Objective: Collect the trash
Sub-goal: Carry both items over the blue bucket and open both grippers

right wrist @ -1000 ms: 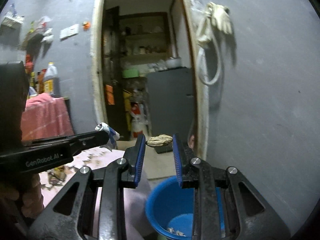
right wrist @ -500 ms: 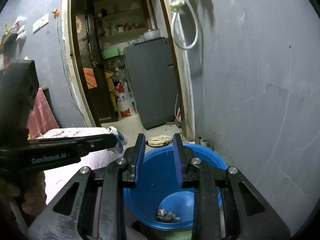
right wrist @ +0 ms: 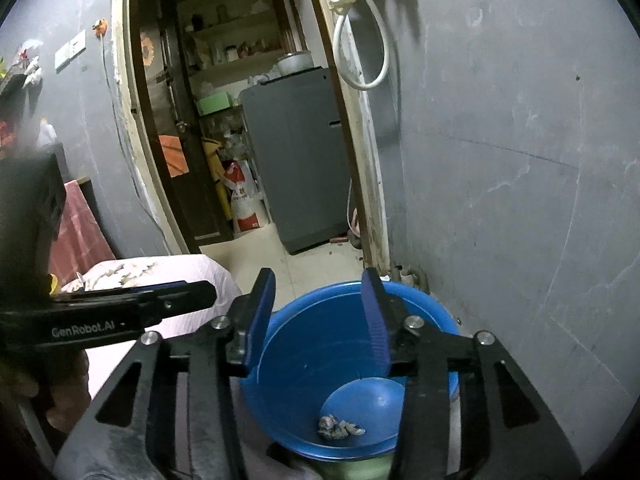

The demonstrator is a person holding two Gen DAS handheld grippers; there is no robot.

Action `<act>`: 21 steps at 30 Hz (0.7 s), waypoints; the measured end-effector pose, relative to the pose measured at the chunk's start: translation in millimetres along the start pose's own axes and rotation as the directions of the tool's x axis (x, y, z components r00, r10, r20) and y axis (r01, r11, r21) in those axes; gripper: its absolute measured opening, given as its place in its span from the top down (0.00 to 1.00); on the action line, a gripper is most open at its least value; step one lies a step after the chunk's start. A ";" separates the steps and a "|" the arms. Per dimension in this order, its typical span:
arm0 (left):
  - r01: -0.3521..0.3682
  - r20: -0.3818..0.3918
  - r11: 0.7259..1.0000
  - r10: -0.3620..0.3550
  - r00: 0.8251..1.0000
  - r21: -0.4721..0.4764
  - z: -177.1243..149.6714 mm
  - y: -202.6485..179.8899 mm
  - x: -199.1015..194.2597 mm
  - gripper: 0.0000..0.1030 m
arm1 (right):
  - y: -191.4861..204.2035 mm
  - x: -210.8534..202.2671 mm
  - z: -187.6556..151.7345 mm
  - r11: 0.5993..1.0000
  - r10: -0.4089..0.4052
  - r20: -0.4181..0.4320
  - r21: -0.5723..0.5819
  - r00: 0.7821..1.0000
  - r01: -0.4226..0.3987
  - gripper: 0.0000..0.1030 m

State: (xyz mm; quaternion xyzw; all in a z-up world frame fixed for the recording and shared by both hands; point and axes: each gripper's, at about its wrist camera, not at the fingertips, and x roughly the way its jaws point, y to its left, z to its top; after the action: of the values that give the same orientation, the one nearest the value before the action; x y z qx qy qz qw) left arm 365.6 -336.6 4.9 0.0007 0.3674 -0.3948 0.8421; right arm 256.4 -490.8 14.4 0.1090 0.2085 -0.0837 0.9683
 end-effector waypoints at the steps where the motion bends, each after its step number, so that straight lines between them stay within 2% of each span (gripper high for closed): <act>1: -0.003 0.009 1.000 0.003 1.000 -0.005 1.5 0.5 -5.7 0.62 | 1.7 -2.5 1.1 1.000 0.002 0.005 -0.001 1.000 -0.002 0.26; 6: -0.028 0.110 0.999 0.030 0.993 -0.023 -2.1 4.1 -43.9 0.51 | 13.6 -18.2 7.4 1.000 0.016 0.041 -0.010 0.999 -0.016 0.21; 11: -0.064 0.223 0.996 0.075 0.972 -0.057 -7.7 10.4 -86.2 0.36 | 31.1 -38.5 15.3 0.999 0.035 0.094 -0.028 0.995 -0.032 0.09; 14: -0.104 0.290 0.992 0.119 0.950 -0.067 -12.7 13.5 -114.4 0.24 | 41.2 -50.8 19.0 0.998 0.046 0.125 -0.037 0.991 -0.042 0.02; 16: -0.133 0.333 0.988 0.150 0.931 -0.076 -16.9 16.5 -133.9 0.19 | 49.6 -59.9 21.9 0.998 0.057 0.147 -0.045 0.987 -0.051 0.00; 18: -0.168 0.368 0.981 0.191 0.910 -0.093 -22.1 21.0 -153.9 0.09 | 58.8 -68.5 23.9 0.997 0.069 0.168 -0.051 0.983 -0.062 0.00; 21: -0.206 0.407 0.971 0.237 0.882 -0.119 -30.3 27.6 -181.9 0.06 | 72.3 -80.6 25.5 0.995 0.089 0.198 -0.056 0.976 -0.080 0.00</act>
State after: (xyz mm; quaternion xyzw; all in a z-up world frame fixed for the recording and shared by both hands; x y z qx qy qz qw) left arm 289.1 -187.9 87.5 -0.0726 0.1898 -0.2733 0.9402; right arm 208.8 -418.1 83.8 0.0857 0.1072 -0.0481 0.9894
